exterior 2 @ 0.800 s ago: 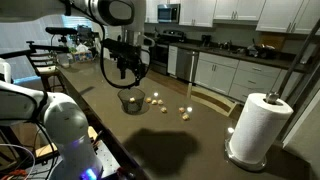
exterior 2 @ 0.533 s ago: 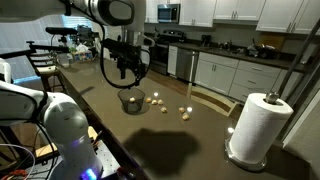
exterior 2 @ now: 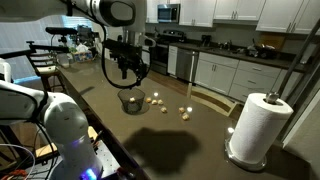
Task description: Pick up one object from the right side of the counter and put it in the black basket
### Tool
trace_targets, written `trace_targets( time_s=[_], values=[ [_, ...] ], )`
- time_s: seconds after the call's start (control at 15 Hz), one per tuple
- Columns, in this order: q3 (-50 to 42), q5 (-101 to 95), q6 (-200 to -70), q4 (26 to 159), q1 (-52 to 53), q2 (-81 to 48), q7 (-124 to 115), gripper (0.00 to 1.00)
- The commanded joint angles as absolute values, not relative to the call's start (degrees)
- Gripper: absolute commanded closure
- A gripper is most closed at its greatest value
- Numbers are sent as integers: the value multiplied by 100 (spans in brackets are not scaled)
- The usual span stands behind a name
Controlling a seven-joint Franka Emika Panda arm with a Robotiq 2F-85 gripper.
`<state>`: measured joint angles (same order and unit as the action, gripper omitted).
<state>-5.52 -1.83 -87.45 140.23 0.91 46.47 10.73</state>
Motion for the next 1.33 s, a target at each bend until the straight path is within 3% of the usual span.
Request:
trace_targets(
  time_s=[0.0,0.53,1.27],
  values=[
    [-519,-256,-9190,13738,109,4003,1094,0],
    [-550,-201,-10124,12788,59,2360,1157,0],
    [-736,214,-10151,11257,-118,139,1565,0]
  ],
)
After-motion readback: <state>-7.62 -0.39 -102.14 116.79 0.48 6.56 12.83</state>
